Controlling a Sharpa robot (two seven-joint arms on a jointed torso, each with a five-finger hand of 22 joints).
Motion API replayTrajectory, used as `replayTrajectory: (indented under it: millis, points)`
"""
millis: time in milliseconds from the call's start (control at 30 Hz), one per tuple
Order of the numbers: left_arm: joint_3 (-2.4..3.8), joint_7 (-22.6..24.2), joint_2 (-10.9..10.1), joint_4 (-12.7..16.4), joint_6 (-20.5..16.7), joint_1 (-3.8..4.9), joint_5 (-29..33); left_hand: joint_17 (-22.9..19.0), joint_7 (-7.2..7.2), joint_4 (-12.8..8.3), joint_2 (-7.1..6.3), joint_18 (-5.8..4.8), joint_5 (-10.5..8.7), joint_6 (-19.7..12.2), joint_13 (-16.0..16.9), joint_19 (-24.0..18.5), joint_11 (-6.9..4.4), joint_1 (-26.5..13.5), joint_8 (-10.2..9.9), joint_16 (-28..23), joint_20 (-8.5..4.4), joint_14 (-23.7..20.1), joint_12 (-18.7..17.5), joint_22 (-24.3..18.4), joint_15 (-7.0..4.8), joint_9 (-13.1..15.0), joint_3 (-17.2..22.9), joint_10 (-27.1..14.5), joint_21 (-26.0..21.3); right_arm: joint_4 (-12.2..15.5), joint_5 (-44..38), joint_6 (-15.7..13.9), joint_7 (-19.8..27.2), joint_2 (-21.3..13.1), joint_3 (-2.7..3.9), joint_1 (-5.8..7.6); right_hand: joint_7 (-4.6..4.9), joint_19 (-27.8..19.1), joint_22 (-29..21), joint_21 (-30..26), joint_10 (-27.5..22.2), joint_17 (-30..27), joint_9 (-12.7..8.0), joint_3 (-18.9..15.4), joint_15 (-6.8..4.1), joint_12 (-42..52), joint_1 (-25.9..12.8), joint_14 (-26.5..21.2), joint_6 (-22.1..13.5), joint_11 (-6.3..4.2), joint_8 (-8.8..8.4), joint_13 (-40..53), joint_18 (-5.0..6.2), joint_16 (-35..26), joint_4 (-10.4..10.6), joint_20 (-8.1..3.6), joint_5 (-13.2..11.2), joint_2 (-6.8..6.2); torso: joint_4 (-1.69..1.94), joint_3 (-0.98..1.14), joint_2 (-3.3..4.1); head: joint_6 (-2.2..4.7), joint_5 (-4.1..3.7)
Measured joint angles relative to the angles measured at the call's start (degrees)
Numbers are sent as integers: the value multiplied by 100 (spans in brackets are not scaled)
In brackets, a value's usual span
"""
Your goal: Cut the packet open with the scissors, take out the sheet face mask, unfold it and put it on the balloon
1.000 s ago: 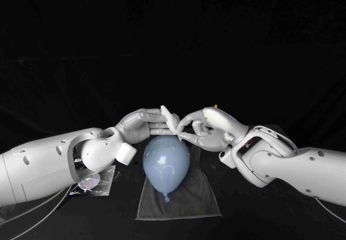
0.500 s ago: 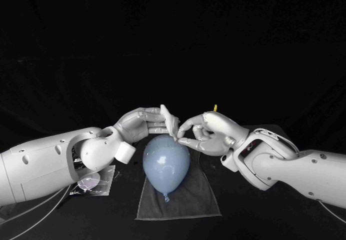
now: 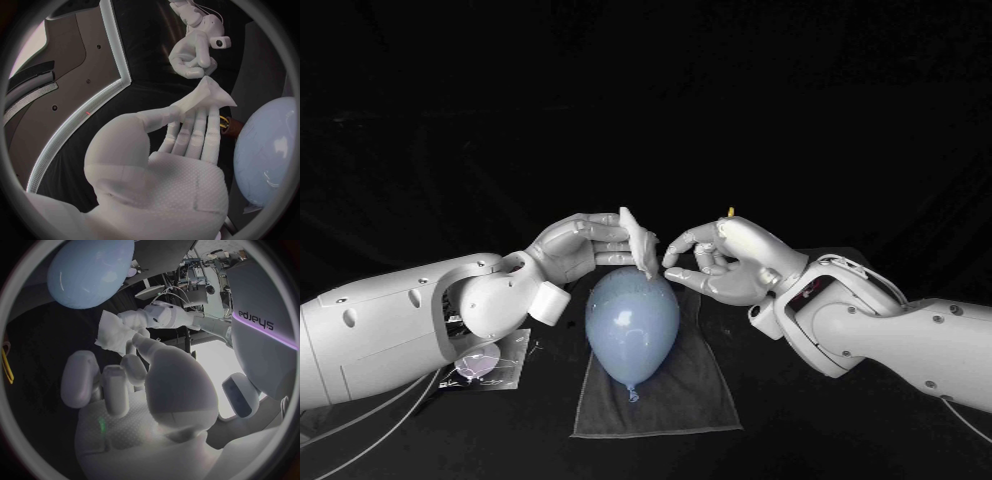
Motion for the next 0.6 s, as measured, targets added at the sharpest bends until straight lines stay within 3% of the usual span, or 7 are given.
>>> replayTrajectory:
  millis: [300, 600]
  points:
    - [0, 1, -3, 4, -8, 0, 0, -17, 0, 0, 24, 0, -2, -19, 0, 0, 20, 25, -10, -31, 0, 0, 0, 0, 0, 83, 0, -21, 0, -29, 22, -78, -41, -3, 0, -2, 54, -23, -3, 0, -21, 0, -82, -55, 19, 0, 25, 18, -115, 20, -107, 6, 0, -1, 22, 23, 0, -25, -1, 1, -1, -7, 11]
    - [0, -1, 1, 11, -28, 0, -3, -56, -2, 66, 43, -1, -1, -40, 0, 0, 61, 112, -49, -117, 0, 0, 0, 0, 0, 83, -290, -62, 0, -46, -1, -220, -181, 93, 0, -4, 89, -10, -4, -24, -21, -5, -142, -126, 40, 0, 25, -2, -151, 20, -168, 19, 0, -20, 93, 57, 0, -25, 0, 2, 2, 62, 65]
